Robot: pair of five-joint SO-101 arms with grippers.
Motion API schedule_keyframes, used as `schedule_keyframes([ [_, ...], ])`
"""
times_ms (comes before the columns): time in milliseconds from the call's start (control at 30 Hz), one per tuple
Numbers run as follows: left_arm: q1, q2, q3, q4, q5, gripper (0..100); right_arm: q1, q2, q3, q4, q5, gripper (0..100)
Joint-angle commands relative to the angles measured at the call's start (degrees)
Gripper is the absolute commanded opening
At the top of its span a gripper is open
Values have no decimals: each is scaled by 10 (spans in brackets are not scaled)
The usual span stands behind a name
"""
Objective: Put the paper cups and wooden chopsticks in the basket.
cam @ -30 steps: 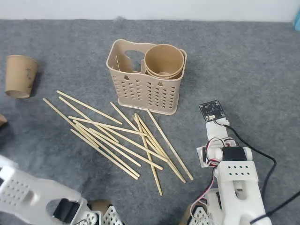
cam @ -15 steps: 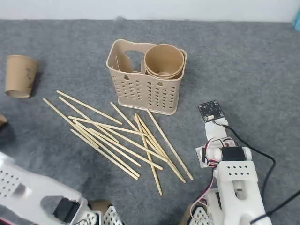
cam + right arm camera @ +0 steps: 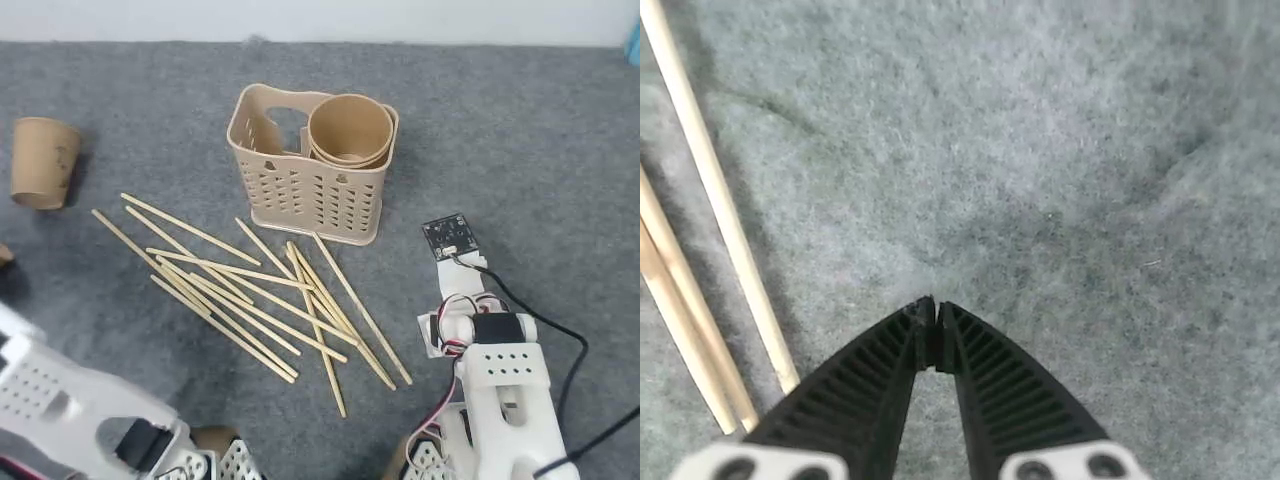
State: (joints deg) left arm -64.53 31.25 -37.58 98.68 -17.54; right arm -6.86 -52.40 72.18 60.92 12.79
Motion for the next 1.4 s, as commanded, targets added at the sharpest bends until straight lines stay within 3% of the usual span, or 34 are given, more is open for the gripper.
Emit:
schedule_keyframes([
  [0,48,-139,46,20,18,12,-2,3,-3,-10,8,9],
  [200,151,-294,147,20,18,12,-1,3,-3,-10,8,9],
  [333,243,-373,156,18,92,12,-1,3,-3,-10,7,9],
  [600,508,-409,59,18,255,12,-1,3,-3,-11,7,9],
  [833,698,-408,-84,-10,302,12,-1,3,-3,-11,6,9],
  [1067,808,-369,-114,-98,301,12,-1,3,-3,-11,5,9],
  [1367,864,-247,-117,-164,302,12,-2,3,4,-23,6,9],
])
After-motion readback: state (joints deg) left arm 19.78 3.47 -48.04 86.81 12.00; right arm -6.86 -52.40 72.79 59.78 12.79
